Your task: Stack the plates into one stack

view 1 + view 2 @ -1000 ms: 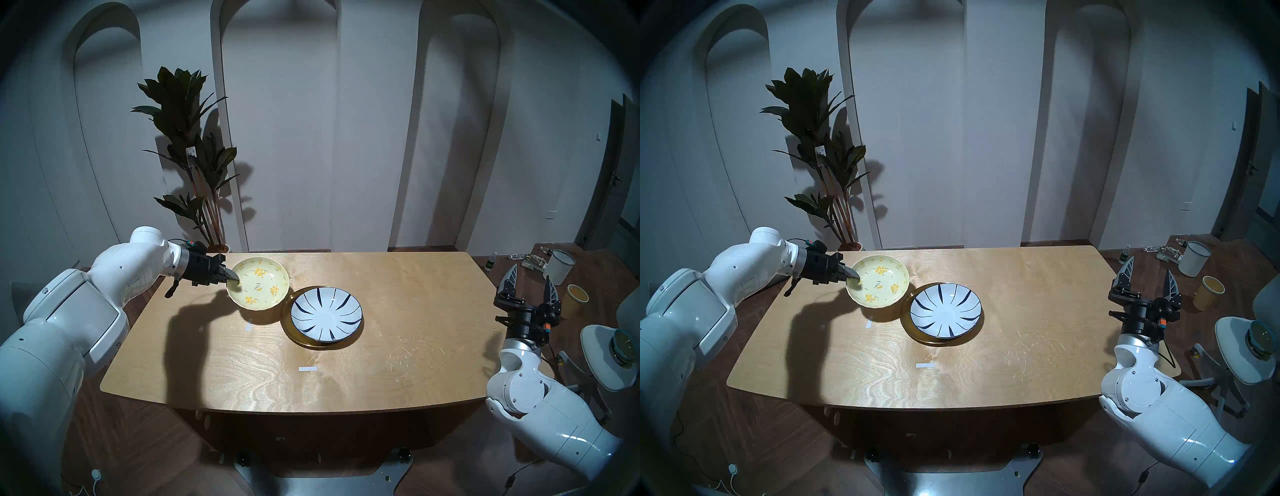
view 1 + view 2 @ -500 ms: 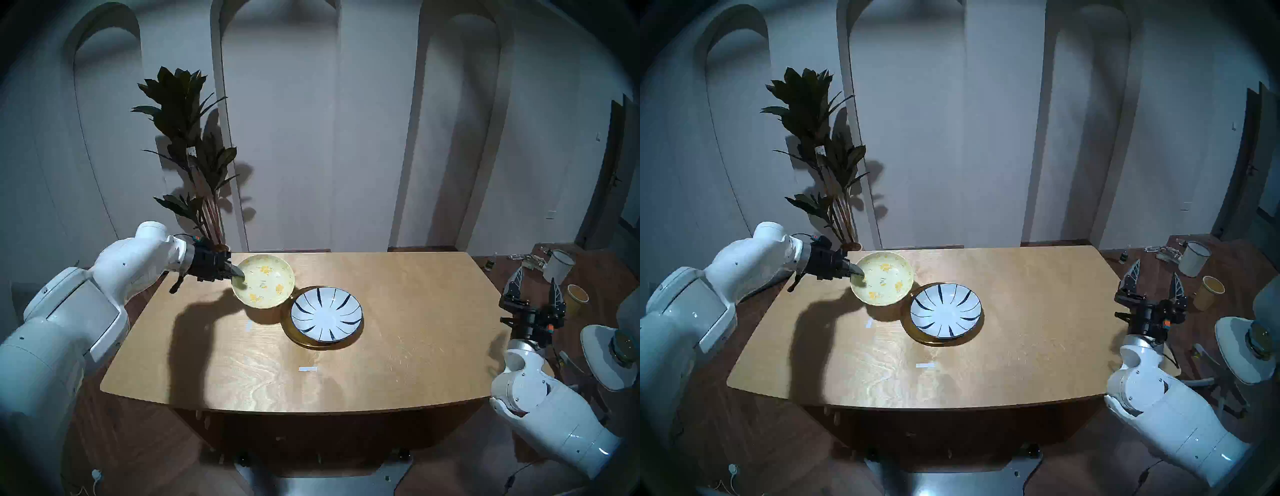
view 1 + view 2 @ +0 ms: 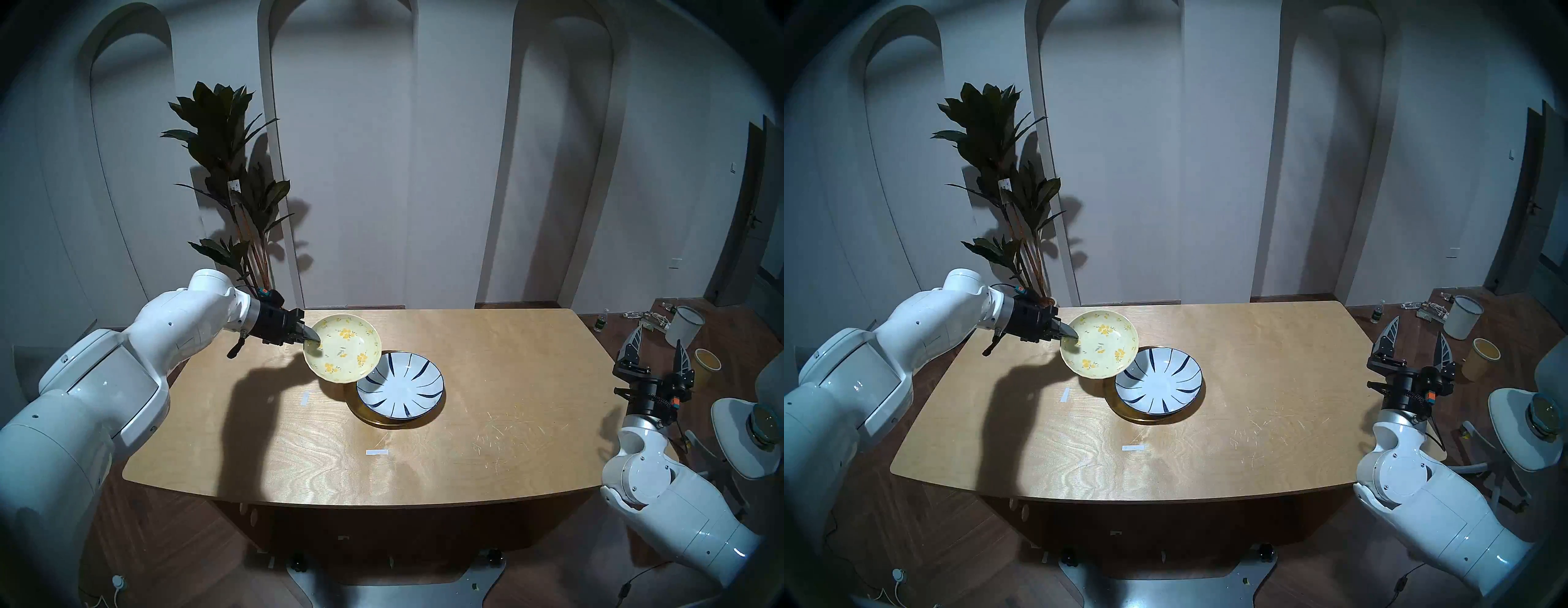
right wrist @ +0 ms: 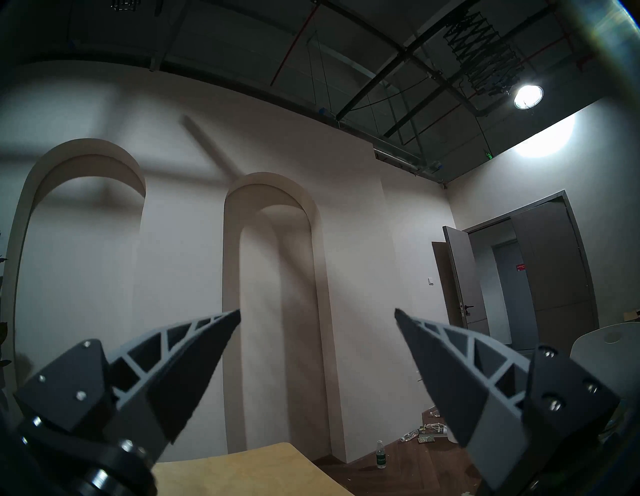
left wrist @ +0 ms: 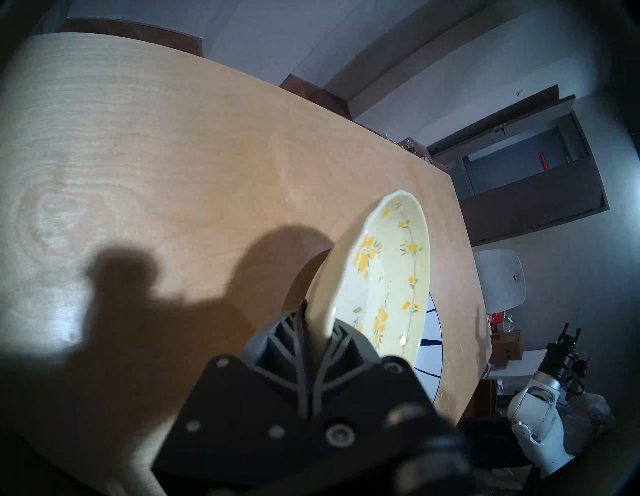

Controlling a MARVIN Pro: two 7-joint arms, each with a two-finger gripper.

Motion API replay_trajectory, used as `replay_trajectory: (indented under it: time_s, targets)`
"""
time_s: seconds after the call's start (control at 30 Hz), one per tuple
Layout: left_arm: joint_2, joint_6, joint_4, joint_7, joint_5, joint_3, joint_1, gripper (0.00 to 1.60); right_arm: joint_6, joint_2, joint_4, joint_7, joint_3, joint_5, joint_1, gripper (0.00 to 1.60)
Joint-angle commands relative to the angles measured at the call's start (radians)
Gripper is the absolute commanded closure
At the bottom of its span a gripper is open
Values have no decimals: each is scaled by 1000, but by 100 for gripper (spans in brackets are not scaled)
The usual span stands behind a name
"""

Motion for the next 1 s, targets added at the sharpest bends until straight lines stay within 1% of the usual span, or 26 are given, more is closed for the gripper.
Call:
replay_trajectory:
  time_s: [0.0,0.97]
  targets:
    - [-25,-2,-39,-25,-9,8,-17,160,-8,8,-4,-1,12,0,4,0]
    - [-122,-2,-205,-24,-20,69,-5,160,-34,7,12,-8,11,0,-4,0]
